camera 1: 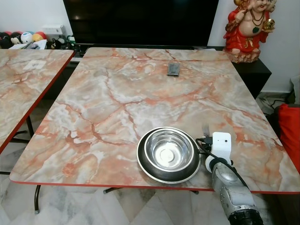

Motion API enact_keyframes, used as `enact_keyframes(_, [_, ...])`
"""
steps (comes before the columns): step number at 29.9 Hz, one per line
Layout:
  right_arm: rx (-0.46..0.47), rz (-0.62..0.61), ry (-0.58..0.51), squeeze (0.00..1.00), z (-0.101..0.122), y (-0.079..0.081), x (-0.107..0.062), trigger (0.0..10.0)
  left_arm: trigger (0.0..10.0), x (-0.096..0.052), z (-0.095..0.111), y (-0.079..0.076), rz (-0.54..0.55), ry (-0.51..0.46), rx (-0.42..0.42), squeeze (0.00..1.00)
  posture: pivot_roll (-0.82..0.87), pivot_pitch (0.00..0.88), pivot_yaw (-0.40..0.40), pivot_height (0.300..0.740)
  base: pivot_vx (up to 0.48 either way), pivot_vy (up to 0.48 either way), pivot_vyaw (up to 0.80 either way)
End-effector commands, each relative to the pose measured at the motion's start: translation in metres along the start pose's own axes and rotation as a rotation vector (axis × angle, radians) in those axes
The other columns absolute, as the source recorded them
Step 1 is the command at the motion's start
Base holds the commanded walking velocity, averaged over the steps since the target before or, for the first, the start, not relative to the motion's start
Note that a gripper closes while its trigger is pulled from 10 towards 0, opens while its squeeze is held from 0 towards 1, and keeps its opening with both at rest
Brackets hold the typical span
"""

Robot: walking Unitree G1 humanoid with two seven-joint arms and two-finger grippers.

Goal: Setting the table

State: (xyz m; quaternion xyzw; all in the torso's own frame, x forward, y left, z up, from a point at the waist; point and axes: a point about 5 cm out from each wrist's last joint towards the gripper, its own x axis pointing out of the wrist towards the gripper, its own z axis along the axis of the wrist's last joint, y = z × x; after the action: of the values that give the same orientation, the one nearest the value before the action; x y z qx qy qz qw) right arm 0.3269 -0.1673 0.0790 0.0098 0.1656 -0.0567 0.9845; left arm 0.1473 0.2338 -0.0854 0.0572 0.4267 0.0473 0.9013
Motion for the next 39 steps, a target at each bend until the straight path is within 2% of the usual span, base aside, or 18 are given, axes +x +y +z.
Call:
enact_keyframes(1, [0.001,0.001,0.021,0.00,-0.003,0.002,0.001,10.0,10.0,-0.001,-0.004,0.002,0.010,0.012,-0.001,0.00,0.04,0.106,0.008,0.740,0.000,0.000,0.00])
enact_keyframes(12, [0.027,-0.063,-0.068,0.00,0.011,-0.007,0.001,10.0,10.0,-0.001,-0.004,0.001,0.008,0.015,-0.001,0.00,0.03,0.104,0.009,0.740,0.000,0.000,0.00])
enact_keyframes(34, [0.060,-0.041,-0.128,0.00,0.019,-0.003,-0.001,10.0,10.0,-0.001,-0.003,0.000,0.002,0.011,0.004,0.00,0.03,0.103,0.005,0.740,0.000,0.000,0.00])
enact_keyframes(36, [0.057,-0.044,-0.179,0.00,0.024,-0.003,-0.003,10.0,10.0,-0.001,-0.003,0.000,0.003,0.009,0.003,0.00,0.03,0.100,0.004,0.740,0.000,0.000,0.00])
enact_keyframes(39, [0.060,-0.036,-0.336,0.00,0.043,-0.003,-0.013,10.0,10.0,-0.001,-0.003,0.000,0.003,0.005,0.002,0.00,0.03,0.098,0.005,0.740,0.000,0.000,0.00])
